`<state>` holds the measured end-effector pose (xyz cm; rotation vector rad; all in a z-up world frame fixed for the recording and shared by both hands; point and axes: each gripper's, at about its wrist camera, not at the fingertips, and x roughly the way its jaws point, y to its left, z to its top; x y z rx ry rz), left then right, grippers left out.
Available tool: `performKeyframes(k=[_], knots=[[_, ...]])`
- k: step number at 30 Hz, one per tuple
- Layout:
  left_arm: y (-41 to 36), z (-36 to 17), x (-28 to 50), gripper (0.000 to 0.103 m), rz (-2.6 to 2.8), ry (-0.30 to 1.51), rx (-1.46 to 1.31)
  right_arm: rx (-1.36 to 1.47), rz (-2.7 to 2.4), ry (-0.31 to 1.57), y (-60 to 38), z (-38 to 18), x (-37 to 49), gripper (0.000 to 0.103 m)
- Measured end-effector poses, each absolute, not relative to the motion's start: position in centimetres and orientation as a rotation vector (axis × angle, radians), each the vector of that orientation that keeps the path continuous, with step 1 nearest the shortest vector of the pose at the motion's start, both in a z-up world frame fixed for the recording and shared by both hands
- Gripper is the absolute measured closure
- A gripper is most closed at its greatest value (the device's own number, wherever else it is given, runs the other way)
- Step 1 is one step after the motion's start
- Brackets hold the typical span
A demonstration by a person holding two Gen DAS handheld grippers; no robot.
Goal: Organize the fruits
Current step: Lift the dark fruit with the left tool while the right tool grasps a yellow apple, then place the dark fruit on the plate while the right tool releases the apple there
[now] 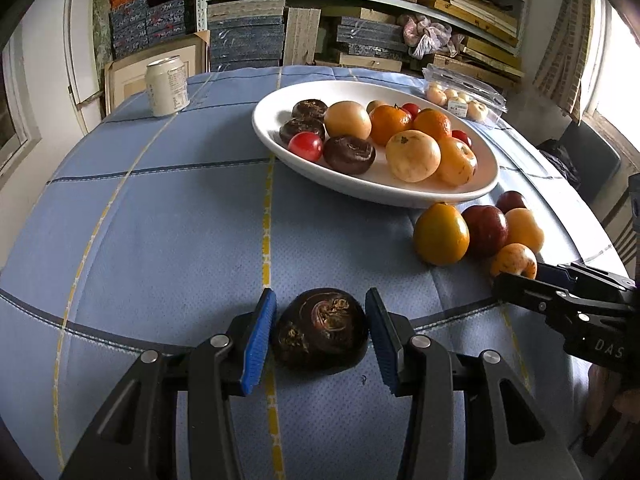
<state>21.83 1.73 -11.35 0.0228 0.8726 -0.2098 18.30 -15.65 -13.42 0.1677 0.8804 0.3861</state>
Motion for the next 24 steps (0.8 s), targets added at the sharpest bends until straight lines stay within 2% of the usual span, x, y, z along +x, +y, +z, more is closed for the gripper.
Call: performKeyframes(k=[15, 19, 24], knots=[[0.4, -9.0, 20.1, 0.057, -0.240, 0.749, 0.041, 0.155, 0.449, 0.817, -15.1, -12.2, 16.4, 0.064], [-0.1, -6.6, 21.6, 0.057, -0.243, 0.708, 0.045, 0.215, 0.449, 0.744, -16.8, -9.1, 16.8, 0.064], [-0.4, -2.4, 27.3, 0.057, -0.222, 0.670, 0.040, 0.242, 0.404, 0.648, -18.5, -4.1, 20.6, 0.064]])
